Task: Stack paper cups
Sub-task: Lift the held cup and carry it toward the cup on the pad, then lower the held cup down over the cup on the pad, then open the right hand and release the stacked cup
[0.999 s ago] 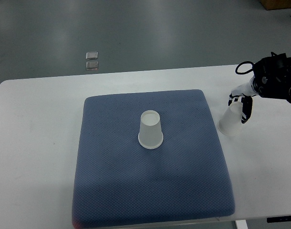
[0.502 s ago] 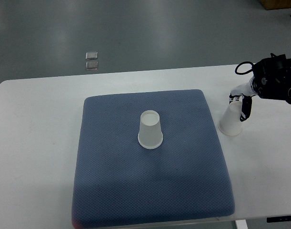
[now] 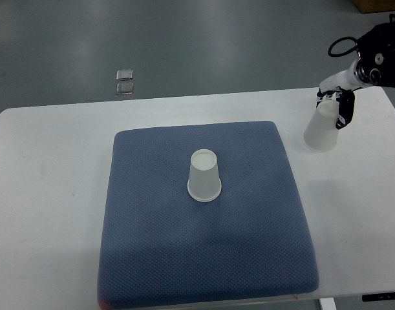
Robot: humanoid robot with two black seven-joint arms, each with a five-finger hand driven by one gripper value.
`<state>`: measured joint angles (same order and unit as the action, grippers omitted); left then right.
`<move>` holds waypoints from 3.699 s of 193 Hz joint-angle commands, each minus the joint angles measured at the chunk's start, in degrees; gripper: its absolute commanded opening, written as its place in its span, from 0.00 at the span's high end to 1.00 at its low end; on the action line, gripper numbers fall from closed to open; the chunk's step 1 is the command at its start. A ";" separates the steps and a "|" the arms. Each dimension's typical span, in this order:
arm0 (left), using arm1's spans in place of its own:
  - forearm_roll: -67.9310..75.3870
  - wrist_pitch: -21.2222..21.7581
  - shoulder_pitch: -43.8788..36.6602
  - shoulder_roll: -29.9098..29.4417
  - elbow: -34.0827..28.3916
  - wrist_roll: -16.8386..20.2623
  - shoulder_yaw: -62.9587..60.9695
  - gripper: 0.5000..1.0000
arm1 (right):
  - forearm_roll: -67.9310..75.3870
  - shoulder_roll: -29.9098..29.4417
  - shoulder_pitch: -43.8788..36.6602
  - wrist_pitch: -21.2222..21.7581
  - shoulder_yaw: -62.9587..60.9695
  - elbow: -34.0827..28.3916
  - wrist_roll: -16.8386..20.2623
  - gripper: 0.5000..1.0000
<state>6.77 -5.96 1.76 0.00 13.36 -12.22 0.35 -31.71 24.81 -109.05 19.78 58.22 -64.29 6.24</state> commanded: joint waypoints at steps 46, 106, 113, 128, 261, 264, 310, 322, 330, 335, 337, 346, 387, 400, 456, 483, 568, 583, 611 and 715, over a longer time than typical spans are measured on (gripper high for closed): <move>0.00 -0.01 0.00 0.00 0.00 0.09 0.01 0.00 | -0.29 4.54 -20.23 12.38 -0.04 -6.64 0.00 0.50; 0.00 -0.10 0.00 0.00 0.09 0.09 0.09 0.00 | 0.06 3.58 -25.69 14.14 -1.01 -9.72 0.00 0.50; 0.00 -0.01 0.00 0.00 0.00 0.09 0.09 0.00 | 0.15 2.61 -26.39 14.05 -1.18 -9.89 0.00 0.50; 0.00 -0.10 0.00 0.00 0.00 0.09 0.09 0.00 | 1.20 -0.20 -27.00 14.14 -3.55 -9.89 0.00 0.50; 0.00 -0.01 0.00 0.00 -0.09 0.09 0.09 0.00 | 18.26 -24.81 -24.72 11.07 -8.92 -4.53 0.00 0.50; 0.00 -0.01 0.00 0.00 0.00 0.09 0.09 0.00 | 18.26 -24.81 -24.54 10.80 -8.92 -4.44 0.00 0.50; 0.00 -0.01 0.00 0.00 -0.09 0.09 0.18 0.00 | 18.26 -24.81 -20.59 7.73 -8.22 -4.27 0.00 0.50; 0.00 -0.01 0.00 0.00 -0.09 0.09 0.18 0.00 | 18.26 -24.81 -19.62 7.11 -8.13 -4.27 0.00 0.49; 0.00 -0.01 0.00 0.00 -0.09 0.09 0.18 0.00 | 18.17 -24.81 -19.36 6.67 -8.04 -4.27 0.00 0.49; 0.00 -0.01 0.00 0.00 -0.09 0.09 0.18 0.00 | 18.17 -24.81 -19.18 6.49 -8.04 -4.27 0.00 0.49; 0.00 -0.01 0.00 0.00 -0.09 0.09 0.18 0.00 | 18.17 -24.81 -19.09 6.41 -8.04 -4.27 0.00 0.49; 0.00 -0.01 0.00 0.00 -0.09 0.09 0.18 0.00 | 18.17 -24.81 -18.83 6.14 -8.04 -4.27 0.00 0.48; 0.00 -0.01 0.00 0.00 -0.09 0.09 0.18 0.00 | 18.17 -24.81 -17.16 5.44 -7.95 -4.27 0.00 0.48; 0.00 -0.01 0.00 0.00 -0.09 0.09 0.18 0.00 | 18.17 -24.81 -16.72 5.44 -7.69 -4.27 0.00 0.48; 0.00 -0.01 0.00 0.00 -0.18 0.09 0.27 0.00 | 18.17 -24.81 -15.49 4.56 -6.63 -4.36 0.00 0.48; 0.00 -0.01 0.00 0.00 -0.27 0.09 0.27 0.00 | 18.17 -24.81 -15.40 4.47 -6.63 -4.97 0.00 0.47; 0.00 -0.01 0.00 0.00 -0.27 0.09 0.27 0.00 | 18.26 -24.81 -13.38 2.63 -6.54 -5.06 0.00 0.44; 0.00 -0.01 0.00 0.00 -0.27 0.09 0.27 0.00 | 18.26 -24.81 -13.03 2.28 -6.02 -5.06 0.00 0.44; 0.00 -0.01 0.00 0.00 -0.27 0.09 0.27 0.00 | 18.26 -24.81 -12.06 1.05 -5.67 -5.06 0.00 0.44; 0.00 -0.01 0.00 0.00 -0.44 0.09 0.36 0.00 | 21.86 -24.81 -9.25 -2.03 -5.40 -5.06 0.00 0.42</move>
<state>6.77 -5.98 1.76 0.00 12.96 -12.13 0.68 -9.88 0.00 -118.80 18.10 52.82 -69.35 6.24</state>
